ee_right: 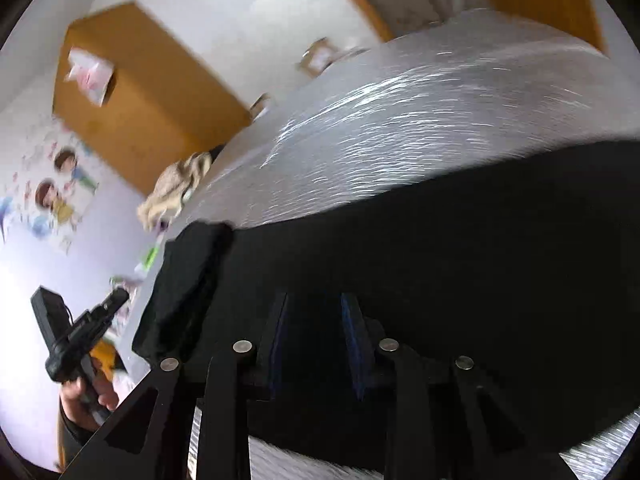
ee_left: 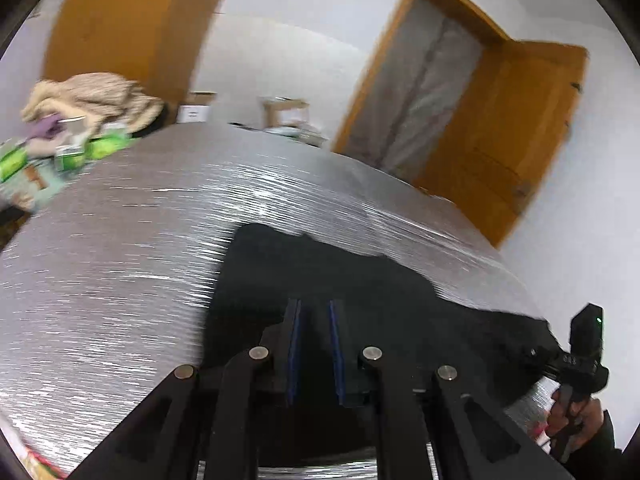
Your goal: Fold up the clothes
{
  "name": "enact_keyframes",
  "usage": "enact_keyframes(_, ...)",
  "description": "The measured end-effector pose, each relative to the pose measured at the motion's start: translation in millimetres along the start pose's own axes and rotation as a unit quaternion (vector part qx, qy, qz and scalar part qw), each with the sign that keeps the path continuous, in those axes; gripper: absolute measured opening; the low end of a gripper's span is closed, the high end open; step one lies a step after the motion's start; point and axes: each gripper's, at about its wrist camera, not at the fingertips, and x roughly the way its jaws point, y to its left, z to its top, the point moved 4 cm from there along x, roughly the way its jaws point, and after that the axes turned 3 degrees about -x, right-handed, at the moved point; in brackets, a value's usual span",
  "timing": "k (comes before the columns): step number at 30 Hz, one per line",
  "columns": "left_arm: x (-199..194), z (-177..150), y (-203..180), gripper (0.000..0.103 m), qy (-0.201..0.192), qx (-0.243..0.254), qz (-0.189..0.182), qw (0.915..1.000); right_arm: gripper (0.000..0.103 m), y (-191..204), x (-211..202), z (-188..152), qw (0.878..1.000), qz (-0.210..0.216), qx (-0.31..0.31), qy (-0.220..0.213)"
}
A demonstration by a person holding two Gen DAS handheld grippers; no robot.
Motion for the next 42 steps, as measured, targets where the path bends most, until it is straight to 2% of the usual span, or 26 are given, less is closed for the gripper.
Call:
enact_keyframes(4,21.0,-11.9,-45.9,0.013,0.028,0.039,-0.049,0.9977,0.026,-35.1,-43.1,-2.9,0.997,-0.050,0.033,-0.041)
enact_keyframes(8,36.1,-25.5,-80.9,0.014,0.049,0.080,-0.071,0.9930,0.029,-74.6,-89.6,-5.5,0.989,-0.099,0.076,-0.084)
enact_keyframes(13,54.6,-43.0,-100.6,0.014,0.079,0.109,-0.072,0.9882,0.033,-125.3,-150.3,-15.1,0.964,-0.165,0.148,-0.143)
enact_keyframes(16,57.8,-46.8,-103.2,0.015,0.081,0.116,-0.065,0.9878,0.041,-146.2,-180.9,-23.0,0.945,-0.200,0.184,-0.184)
enact_keyframes(19,57.2,-47.0,-110.4,0.015,0.077,0.126,-0.059,0.9873,0.041,-161.2,-193.4,-27.7,0.935,-0.205,0.207,-0.201)
enact_keyframes(29,65.1,-48.8,-115.6,0.015,0.079,0.132,-0.043,0.9872,0.041,-187.8,-186.7,-8.7,0.937,-0.210,0.198,-0.198)
enact_keyframes(37,74.4,-49.2,-114.0,0.015,0.083,0.123,-0.045,0.9880,0.041,-189.6,-191.7,-6.5,0.931,-0.226,0.199,-0.205)
enact_keyframes(42,79.3,-48.6,-112.8,0.015,0.085,0.120,-0.048,0.9880,0.041,-198.5,-199.5,-8.4,0.921,-0.245,0.215,-0.213)
